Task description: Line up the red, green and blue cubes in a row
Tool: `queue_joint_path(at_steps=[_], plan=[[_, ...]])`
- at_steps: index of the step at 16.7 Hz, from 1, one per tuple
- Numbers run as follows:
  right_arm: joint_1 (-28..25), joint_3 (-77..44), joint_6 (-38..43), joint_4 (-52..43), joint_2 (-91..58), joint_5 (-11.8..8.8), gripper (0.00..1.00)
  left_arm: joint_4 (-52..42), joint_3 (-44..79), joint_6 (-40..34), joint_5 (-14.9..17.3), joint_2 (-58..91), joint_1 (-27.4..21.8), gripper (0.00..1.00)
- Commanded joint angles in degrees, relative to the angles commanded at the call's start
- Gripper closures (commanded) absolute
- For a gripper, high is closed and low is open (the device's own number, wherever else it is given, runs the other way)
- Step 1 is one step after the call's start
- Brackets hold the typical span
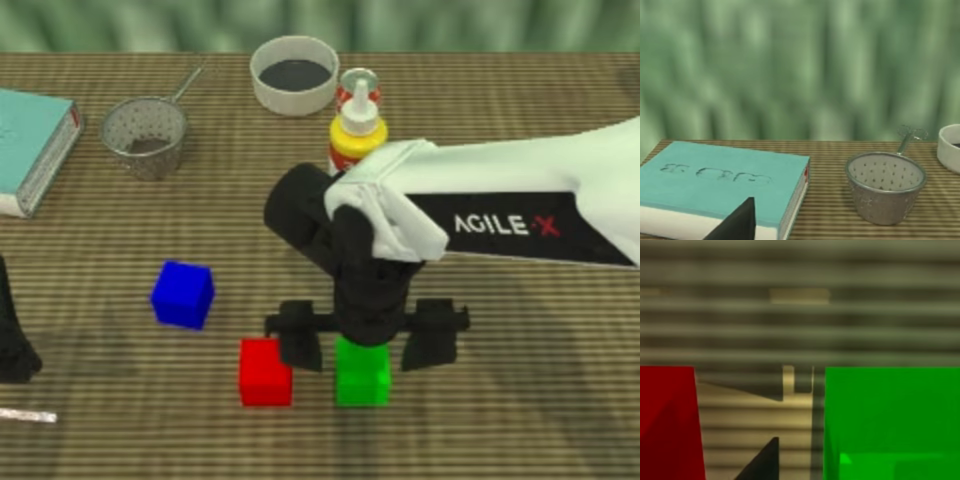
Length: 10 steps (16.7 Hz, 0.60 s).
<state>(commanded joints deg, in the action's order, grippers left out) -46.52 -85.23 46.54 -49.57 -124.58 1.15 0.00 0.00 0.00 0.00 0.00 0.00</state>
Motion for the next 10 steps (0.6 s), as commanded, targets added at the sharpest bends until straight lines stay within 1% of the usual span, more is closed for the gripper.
queue_joint_path(at_steps=[8, 10], plan=[[0.11, -0.17, 0.00, -0.19, 0.13, -0.01, 0.00, 0.00, 0.00, 0.00, 0.00, 0.00, 0.00, 0.00], [-0.12, -1.60, -0.05, -2.08, 0.96, -0.07, 0.00, 0.00, 0.00, 0.00, 0.00, 0.00, 0.00, 0.00]])
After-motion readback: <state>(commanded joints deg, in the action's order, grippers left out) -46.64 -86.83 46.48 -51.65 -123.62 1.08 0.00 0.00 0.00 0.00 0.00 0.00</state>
